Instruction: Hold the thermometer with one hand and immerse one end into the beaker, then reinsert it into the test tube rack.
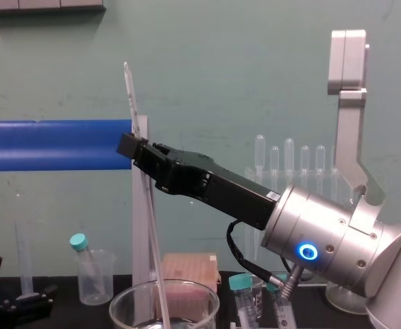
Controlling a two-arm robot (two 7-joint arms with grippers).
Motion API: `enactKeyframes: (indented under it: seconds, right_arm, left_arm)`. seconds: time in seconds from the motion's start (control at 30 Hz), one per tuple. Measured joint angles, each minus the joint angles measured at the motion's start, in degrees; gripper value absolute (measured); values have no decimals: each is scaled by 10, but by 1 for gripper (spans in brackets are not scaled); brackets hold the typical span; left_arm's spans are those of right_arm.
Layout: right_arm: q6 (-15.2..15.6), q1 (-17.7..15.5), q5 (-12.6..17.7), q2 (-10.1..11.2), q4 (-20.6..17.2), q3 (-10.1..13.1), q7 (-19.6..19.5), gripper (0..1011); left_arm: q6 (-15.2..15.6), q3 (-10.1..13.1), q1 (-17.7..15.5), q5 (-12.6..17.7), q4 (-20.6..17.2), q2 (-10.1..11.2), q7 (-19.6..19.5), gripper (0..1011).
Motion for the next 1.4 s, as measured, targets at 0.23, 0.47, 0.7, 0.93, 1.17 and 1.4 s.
enactKeyframes:
  seconds: [0.23,0.47,0.7,0.93,1.17,1.4]
  right_arm:
    - [0,0,0,0,0,0,0,57]
    - [0,0,0,0,0,0,0,57]
    - [0,0,0,0,0,0,0,56]
    - [0,0,0,0,0,0,0,57]
    - [0,0,0,0,0,0,0,57]
    - [0,0,0,0,0,0,0,57]
  left_arm:
    - [0,0,0,0,0,0,0,1008]
    - [0,0,0,0,0,0,0,1008]
    - [0,0,0,0,0,0,0,1008]
    - [0,0,0,0,0,0,0,1008]
    - [0,0,0,0,0,0,0,1008]
    - [0,0,0,0,0,0,0,1008]
